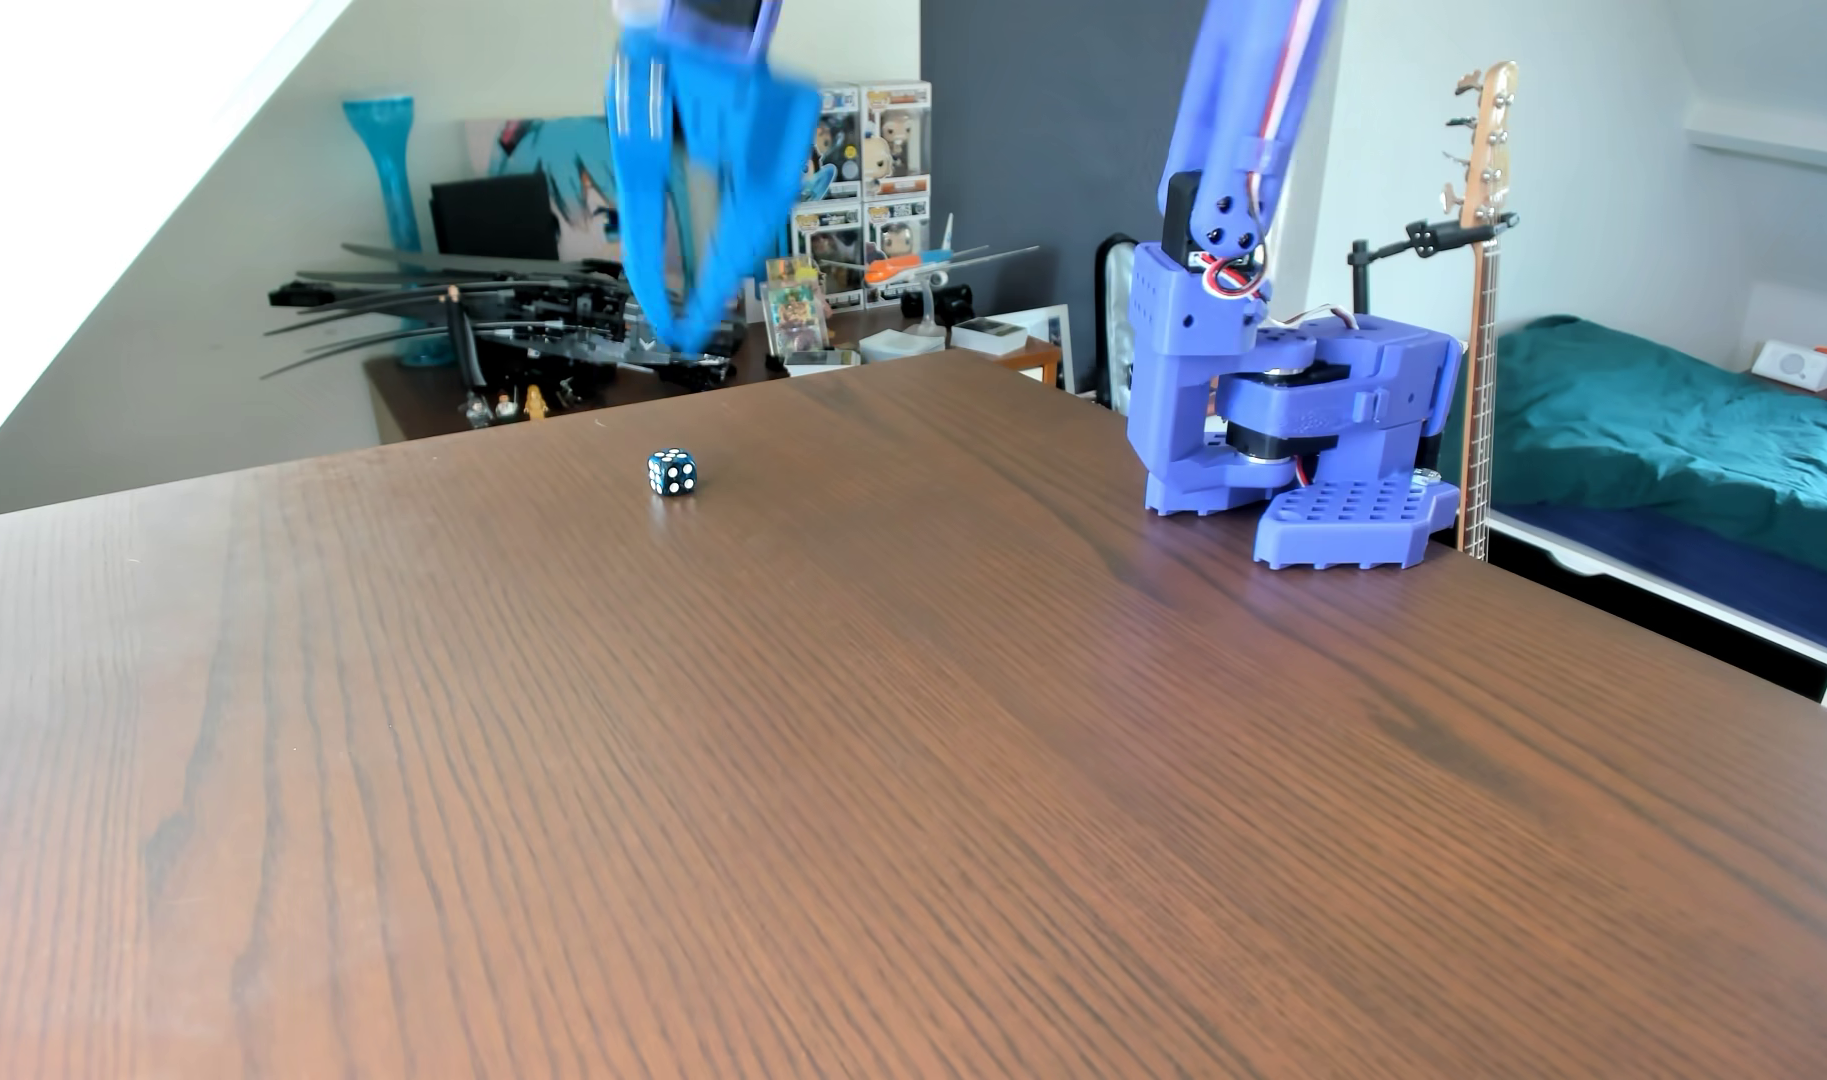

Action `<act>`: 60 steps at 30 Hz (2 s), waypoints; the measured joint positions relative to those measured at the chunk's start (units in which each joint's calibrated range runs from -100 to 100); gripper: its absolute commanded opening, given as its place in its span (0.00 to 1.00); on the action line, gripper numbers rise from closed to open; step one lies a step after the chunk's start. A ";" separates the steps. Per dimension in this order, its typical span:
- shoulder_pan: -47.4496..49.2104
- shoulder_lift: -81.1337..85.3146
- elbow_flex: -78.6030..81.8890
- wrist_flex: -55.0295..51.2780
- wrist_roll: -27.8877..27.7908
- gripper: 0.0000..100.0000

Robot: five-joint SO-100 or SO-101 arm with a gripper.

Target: Grab the blue dice

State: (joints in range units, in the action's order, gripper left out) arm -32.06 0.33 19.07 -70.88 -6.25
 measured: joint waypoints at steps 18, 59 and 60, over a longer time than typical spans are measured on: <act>-7.15 -2.68 3.14 6.17 -5.70 0.19; -10.16 -15.05 2.24 7.04 -9.62 0.15; -10.16 -15.05 2.24 7.04 -9.62 0.12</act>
State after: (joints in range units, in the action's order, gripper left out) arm -42.22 -14.72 21.31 -63.84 -15.87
